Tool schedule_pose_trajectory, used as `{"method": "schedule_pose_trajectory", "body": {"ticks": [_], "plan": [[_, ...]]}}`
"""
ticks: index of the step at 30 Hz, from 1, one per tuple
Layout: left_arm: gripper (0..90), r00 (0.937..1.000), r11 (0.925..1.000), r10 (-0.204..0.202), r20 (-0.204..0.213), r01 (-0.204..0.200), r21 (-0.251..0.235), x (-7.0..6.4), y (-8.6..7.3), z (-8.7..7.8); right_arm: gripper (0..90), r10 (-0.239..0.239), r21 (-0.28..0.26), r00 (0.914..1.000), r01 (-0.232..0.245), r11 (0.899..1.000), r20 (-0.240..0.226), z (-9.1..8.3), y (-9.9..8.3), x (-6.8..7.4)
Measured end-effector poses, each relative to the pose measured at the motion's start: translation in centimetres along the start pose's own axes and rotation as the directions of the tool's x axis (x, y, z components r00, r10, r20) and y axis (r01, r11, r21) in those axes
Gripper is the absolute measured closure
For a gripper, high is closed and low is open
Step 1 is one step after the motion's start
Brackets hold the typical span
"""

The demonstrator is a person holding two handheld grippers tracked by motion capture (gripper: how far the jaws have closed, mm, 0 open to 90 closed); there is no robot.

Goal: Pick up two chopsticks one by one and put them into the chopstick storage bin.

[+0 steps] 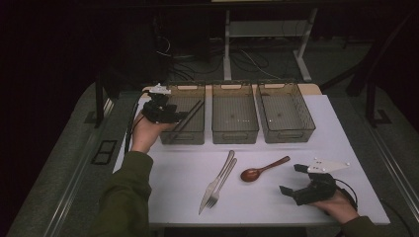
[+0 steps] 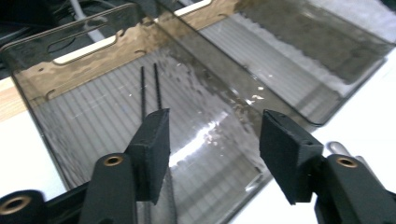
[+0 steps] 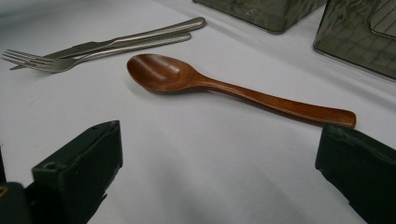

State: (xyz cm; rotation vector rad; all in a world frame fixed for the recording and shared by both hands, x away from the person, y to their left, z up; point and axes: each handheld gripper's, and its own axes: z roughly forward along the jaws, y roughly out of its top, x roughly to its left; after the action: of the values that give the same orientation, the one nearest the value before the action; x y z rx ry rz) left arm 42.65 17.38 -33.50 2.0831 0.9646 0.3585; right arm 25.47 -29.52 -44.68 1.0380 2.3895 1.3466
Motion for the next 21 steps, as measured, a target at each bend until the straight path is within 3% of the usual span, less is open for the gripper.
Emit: {"method": "schedule_pose_trajectory", "body": {"ticks": [5,13,21], "plan": [[36.0,0.9995,0.9993,0.01,0.028,-0.009,-0.037,-1.1,-0.5,-0.8,0.2,-0.001,0.001,1.0,0.001,1.0,0.0,0.0,0.0,0.0],[28.7,0.9973,0.9982,0.044,0.059,-0.041,-0.043,-3.0,-2.3,-1.2,0.2,-0.001,0.004,1.0,0.001,1.0,0.0,0.0,0.0,0.0],[25.9,0.995,0.9957,0.042,0.091,-0.034,-0.087,-4.4,-4.6,-1.4,0.1,0.006,0.01,1.0,-0.006,1.0,-0.001,0.0,0.0,0.0]]}}
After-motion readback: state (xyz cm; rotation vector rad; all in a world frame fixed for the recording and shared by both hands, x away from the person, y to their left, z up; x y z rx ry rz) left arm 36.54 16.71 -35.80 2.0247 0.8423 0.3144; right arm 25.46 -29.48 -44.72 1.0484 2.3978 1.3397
